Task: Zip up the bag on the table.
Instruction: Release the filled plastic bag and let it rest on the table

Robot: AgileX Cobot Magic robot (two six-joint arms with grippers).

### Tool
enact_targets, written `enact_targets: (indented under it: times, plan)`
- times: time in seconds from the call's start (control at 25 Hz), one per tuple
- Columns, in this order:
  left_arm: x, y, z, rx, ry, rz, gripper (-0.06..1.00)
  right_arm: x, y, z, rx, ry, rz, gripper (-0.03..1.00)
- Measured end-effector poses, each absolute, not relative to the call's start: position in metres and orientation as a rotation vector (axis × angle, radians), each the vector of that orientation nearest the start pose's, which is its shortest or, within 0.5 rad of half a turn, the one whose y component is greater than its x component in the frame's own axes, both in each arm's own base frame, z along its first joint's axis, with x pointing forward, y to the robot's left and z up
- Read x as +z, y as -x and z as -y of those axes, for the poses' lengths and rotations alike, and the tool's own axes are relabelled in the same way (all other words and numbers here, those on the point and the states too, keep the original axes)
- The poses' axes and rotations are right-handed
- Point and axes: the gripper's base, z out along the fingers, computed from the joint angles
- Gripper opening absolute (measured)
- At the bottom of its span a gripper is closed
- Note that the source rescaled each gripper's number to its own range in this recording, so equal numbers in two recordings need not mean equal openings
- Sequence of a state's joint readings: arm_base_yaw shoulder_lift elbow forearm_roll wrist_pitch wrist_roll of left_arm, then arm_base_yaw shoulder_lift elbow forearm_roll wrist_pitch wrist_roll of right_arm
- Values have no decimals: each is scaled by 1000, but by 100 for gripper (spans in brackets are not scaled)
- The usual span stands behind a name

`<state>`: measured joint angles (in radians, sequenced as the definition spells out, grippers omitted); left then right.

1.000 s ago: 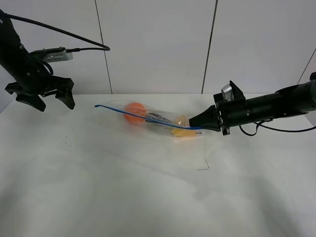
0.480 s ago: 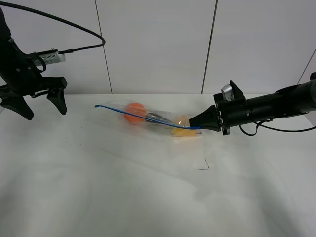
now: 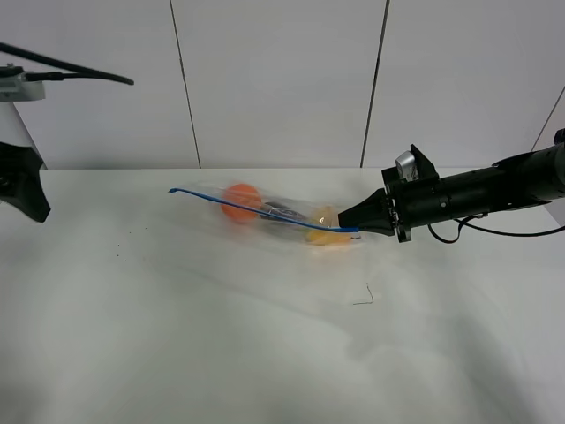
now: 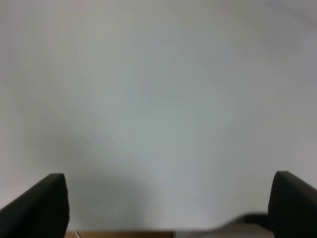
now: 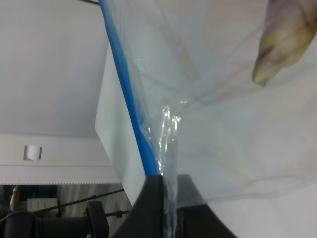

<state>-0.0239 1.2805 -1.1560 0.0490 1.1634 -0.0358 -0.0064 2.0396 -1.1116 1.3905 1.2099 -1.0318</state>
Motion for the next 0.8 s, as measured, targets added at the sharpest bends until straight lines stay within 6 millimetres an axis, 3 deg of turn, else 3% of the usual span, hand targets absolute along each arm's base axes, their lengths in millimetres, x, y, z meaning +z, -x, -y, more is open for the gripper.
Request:
enact_targets:
  times: [0.32, 0.44, 0.6, 0.8]
  plan:
    - [297, -136, -1, 49, 1, -2758, 100, 150, -355, -81, 1612, 165, -2459, 1]
    - [280, -107, -1, 47, 1, -2715, 100, 150, -355, -81, 1610, 168, -2461, 1]
    - [261, -80, -2, 42, -2, -2604, 100, 150, -355, -81, 1609, 170, -2463, 1]
    - [263, -64, -2, 37, 1, -2494, 100, 150, -355, -81, 1609, 171, -2463, 1]
